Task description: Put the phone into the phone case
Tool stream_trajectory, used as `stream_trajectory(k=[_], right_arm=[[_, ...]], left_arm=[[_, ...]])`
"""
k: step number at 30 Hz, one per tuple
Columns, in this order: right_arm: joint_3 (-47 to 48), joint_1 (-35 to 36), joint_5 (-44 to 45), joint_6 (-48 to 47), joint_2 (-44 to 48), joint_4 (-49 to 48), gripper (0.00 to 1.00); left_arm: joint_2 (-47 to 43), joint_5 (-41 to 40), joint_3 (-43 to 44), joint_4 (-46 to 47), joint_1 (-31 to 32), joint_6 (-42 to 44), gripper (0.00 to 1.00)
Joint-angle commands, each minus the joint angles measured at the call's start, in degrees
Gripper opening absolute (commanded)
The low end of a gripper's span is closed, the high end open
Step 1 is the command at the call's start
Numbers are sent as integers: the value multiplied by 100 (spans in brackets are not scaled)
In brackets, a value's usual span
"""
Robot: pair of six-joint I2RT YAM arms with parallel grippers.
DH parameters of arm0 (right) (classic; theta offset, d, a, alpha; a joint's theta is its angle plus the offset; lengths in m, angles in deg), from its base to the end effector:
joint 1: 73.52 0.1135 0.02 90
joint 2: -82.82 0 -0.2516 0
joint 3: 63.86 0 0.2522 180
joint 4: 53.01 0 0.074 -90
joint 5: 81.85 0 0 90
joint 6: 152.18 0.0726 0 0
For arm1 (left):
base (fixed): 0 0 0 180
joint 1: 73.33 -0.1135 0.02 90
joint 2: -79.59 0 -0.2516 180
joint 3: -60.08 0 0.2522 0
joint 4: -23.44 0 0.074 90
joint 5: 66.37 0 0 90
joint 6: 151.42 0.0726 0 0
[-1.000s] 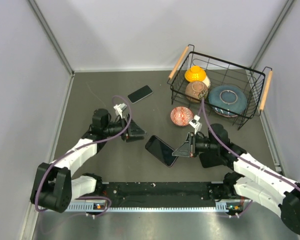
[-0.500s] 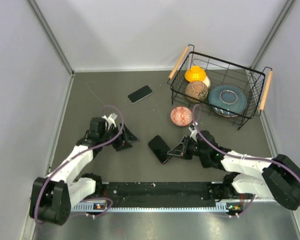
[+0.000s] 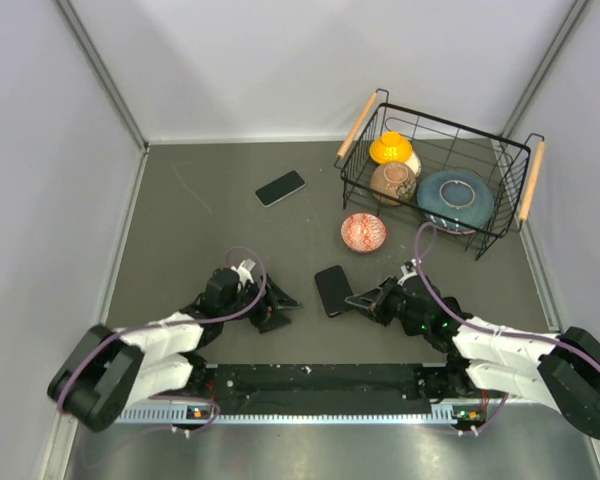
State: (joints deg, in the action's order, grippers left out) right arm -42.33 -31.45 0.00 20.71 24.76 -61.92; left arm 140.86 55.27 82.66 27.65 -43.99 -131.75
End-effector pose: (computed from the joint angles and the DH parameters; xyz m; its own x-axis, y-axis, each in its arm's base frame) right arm 0.1555 0.1542 0.1093 -0.7933 0.6072 -0.0445 0.2479 0.3888 0.8874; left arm 0.1625 -0.1351 0.0996 -0.9139 -0.4060 0.0022 -0.1974 0.4397 -0.8762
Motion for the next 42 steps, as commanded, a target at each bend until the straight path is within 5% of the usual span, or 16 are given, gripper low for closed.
stream_trajectory(k=[1,11,16,27,37,42], right_arm=[[-152,109,225,587,287,-641,0],[-478,162,260,772,629,-580,0],[-592,153,304,781,770,-483,0],[-549,153,384,720,727,-431,0],[-601,162,296,702,559,-598,0],[-470,153,287,387,708,-194,1]], left_arm=[[902,-325,-3,2023,404,-955,75],[3837,-413,225,5934,1161,-2204,65],[4937,-614,59,7725,1232,-2643,74],[5026,-404,357,7141,1328,-2600,60],[5008,-228,647,6404,1522,-2592,25],[4728,-114,779,5534,1522,-2294,0]])
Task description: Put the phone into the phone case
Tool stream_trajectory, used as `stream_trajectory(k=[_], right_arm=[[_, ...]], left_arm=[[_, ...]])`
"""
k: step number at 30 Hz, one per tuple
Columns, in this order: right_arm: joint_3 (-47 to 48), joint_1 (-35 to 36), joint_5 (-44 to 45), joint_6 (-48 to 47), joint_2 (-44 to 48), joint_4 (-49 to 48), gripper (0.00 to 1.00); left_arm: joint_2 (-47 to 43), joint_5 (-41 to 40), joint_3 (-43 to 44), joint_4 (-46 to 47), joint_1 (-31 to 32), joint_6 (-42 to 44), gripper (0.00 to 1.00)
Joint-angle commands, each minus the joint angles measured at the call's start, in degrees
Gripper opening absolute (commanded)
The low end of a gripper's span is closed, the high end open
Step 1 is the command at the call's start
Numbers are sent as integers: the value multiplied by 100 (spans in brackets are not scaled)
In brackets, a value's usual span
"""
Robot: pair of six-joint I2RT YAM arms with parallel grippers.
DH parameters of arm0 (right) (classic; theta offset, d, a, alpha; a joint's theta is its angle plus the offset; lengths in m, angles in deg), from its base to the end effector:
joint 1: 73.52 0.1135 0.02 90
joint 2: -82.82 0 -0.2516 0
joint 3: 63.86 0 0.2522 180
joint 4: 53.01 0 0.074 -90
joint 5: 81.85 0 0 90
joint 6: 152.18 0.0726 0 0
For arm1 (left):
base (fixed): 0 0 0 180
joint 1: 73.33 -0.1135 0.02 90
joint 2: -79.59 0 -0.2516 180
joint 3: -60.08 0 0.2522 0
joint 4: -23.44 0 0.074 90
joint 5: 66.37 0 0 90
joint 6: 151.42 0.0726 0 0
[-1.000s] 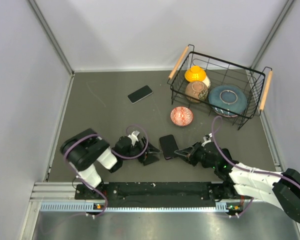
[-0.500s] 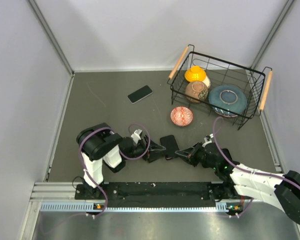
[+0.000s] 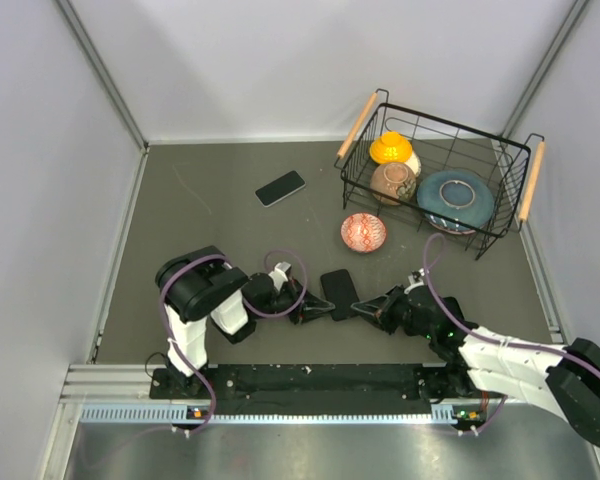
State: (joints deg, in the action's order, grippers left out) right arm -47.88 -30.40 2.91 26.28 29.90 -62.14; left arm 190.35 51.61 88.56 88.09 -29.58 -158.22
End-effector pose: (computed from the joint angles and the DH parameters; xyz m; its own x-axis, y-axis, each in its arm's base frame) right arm 0.1409 0.1411 0.0944 -0.7485 0.6628 0.0188 0.3205 0.3368 0.8853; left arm 0.1749 -0.2146 0.0570 -0.9012 -0.3512 0.2539 -0.3278 0.1690 -0.9295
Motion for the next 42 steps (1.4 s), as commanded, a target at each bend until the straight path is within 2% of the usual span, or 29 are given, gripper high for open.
stream_trajectory(k=[1,5,8,9,11,12,13,14,15,17,21,27,28,29,30,33,34,39,40,42], right_arm=[[121,57,22,-241,282,-58,2],[200,48,58,-506,458,417,10],[174,57,40,-593,546,513,22],[191,57,49,-663,581,575,31],[252,57,84,-760,739,925,41],[279,57,101,-865,810,1049,50],[314,48,163,-927,897,1216,54],[393,57,189,-980,976,1356,58],[437,57,216,-1102,1143,1697,65],[533,48,295,-1226,1293,1902,69],[779,39,251,-1682,1540,2227,88],[1245,48,93,-2228,1294,2641,90],[1307,39,84,-2263,1250,2641,90],[1325,39,58,-2307,1232,2624,90],[1342,48,32,-2334,1223,2589,90],[1430,48,-135,-2492,1258,2527,90],[1465,48,-144,-2518,1293,2544,90],[1527,48,-250,-2799,1645,2641,90],[1579,39,-259,-2878,1671,2693,90],[1632,39,-250,-3124,1759,2834,90]], left_arm=[[-282,277,215,-877,81,424,0],[-853,269,347,-1854,81,837,0],[-1354,233,452,-2811,12,1223,1],[-1625,233,479,-3153,-24,1485,1],[-1908,198,645,-4303,-138,1855,0],[-2031,181,742,-4734,-173,2301,0],[-2267,137,847,-5165,-200,2549,0],[-2365,24,1057,-6048,-243,2786,0],[-2462,-38,1155,-6388,-261,3206,0],[-2673,-248,1366,-7212,-305,3569,0],[-2814,-443,1420,-7988,-358,4159,2],[-3077,-820,1200,-8439,-358,4116,7],[-3165,-882,1174,-8500,-358,4098,10],[-3270,-935,1173,-8526,-358,4116,26],[-3541,-1005,1200,-8605,-358,4142,39],[-4139,-1628,1603,-9395,-358,4423,79],[-4272,-2056,1891,-9884,-367,4510,82],[-4730,-3140,2780,-10898,-708,5275,96],[-4730,-3220,3052,-10943,-1092,5441,98],[-4530,-2888,3325,-10918,-1673,6012,98]])
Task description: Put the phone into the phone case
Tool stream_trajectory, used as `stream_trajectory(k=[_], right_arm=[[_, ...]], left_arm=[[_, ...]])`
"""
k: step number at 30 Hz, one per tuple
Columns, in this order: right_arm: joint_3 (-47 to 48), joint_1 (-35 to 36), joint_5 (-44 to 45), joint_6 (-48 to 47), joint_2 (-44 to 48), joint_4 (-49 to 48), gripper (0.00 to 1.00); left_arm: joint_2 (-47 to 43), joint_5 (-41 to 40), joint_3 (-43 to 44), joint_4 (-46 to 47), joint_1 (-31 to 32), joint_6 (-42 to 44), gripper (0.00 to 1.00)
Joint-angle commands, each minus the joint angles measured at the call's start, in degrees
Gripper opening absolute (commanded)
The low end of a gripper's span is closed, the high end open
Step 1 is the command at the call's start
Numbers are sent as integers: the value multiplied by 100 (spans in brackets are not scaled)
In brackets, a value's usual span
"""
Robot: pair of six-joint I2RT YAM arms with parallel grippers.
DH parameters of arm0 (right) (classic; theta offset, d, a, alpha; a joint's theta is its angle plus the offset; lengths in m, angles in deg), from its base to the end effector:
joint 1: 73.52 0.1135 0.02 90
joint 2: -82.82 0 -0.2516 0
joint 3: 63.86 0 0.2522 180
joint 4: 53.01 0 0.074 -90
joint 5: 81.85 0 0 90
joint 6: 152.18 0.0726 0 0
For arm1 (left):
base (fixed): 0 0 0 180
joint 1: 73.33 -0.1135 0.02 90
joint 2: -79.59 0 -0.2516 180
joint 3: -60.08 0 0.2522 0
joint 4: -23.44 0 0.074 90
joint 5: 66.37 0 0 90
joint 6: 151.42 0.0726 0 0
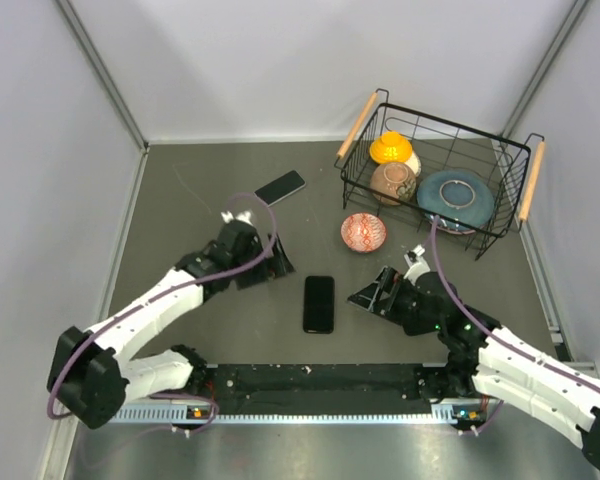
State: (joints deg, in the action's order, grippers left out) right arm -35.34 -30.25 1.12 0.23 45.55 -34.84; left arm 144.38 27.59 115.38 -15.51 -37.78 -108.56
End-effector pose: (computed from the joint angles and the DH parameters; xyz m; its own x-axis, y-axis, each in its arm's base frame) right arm 0.1390 0.1431 0.1614 -0.8260 0.4305 -0.3638 -0.0597 0.5751 0.8159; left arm 0.2076 -0.1545 0.1900 -0.8666 -0.2795 -0.4134 -0.0264 0.8529 -0.5214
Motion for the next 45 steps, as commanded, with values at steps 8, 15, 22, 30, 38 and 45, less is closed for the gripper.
stream_trajectory(k=[8,15,22,30,38,45], right_arm=[[870,24,78,-1397,326,543,89],[1301,33,509,-1829,326,948,89],[1512,33,632,-2093,142,1010,89],[1801,15,852,-2400,-148,1115,90],[1925,-37,1001,-2541,-192,1221,90],[2004,-90,1037,-2585,27,1493,90]], left_arm=[[2193,-152,3253,-567,-2728,2243,97],[4441,1026,5204,23,-3282,2428,94],[6429,1528,7586,137,-3309,1797,93],[8110,1957,8916,731,-3327,777,89],[8523,2424,8854,1368,-3046,135,86],[8497,2441,8415,1095,-2808,152,84]])
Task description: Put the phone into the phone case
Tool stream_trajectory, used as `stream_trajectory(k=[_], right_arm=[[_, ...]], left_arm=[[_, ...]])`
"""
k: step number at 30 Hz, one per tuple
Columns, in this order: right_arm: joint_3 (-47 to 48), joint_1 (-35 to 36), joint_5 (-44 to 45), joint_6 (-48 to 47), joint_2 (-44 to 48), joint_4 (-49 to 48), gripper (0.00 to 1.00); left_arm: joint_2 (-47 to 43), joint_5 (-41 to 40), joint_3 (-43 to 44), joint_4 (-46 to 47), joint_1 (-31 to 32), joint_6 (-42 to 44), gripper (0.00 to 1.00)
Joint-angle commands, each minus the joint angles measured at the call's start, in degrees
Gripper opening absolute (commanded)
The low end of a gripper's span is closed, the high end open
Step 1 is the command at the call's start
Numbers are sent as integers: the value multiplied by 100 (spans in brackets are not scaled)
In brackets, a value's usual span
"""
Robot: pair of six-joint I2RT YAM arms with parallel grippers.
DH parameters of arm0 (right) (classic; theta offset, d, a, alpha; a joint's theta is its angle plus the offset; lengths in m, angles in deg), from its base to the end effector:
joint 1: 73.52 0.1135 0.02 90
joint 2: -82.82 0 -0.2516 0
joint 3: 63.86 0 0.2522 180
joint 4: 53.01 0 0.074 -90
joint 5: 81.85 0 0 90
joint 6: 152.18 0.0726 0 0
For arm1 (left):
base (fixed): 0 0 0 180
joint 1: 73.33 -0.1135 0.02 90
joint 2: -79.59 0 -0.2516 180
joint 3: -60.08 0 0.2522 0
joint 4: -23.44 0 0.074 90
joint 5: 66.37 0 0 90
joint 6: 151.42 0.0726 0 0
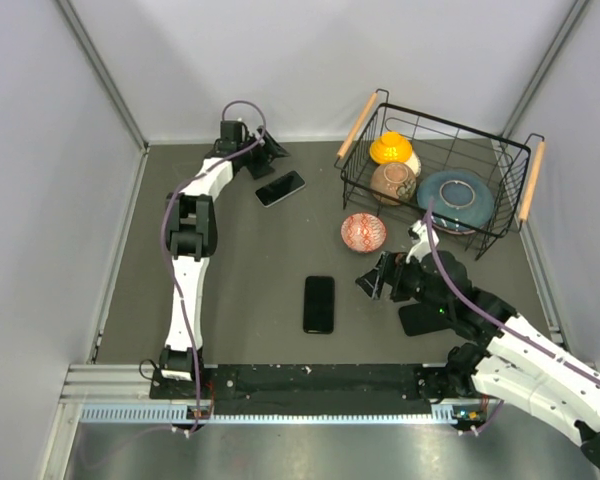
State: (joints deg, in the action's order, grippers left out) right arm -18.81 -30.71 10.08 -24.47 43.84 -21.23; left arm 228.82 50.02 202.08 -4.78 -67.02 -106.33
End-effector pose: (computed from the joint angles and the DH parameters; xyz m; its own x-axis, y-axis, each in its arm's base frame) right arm 0.1537 0.1390 0.2349 -0.6536 0.2279 -0.7217 -0.3250 0.7767 0.5396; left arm 0.5925 -0.0980 0.1298 -0.7319 -0.5554 -0.3949 -0.0824 0.6474 -0.7577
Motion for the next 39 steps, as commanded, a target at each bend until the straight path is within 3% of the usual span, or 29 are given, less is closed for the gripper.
stream_trajectory(k=[1,7,11,17,23,30,39], right_arm=[[334,-53,158,-98,259,149,90],[229,-44,167,17,549,307,90],[194,-53,123,25,690,404,90],[106,-53,141,131,919,465,90],[106,-44,70,87,936,474,90],[18,-44,70,122,1138,500,90],[62,-44,193,17,1253,571,90]], left_arm=[[2,287,-326,39,143,-45,83],[-665,60,-1116,-416,231,569,83],[-1307,-633,-1967,-795,301,1325,83],[-1923,-1224,-2497,-1182,564,2371,84],[-2231,-1531,-2743,-1419,810,3022,86],[-2029,-2261,-2339,-1938,1144,3523,91],[-1766,-2401,-2155,-2280,1356,3708,92]])
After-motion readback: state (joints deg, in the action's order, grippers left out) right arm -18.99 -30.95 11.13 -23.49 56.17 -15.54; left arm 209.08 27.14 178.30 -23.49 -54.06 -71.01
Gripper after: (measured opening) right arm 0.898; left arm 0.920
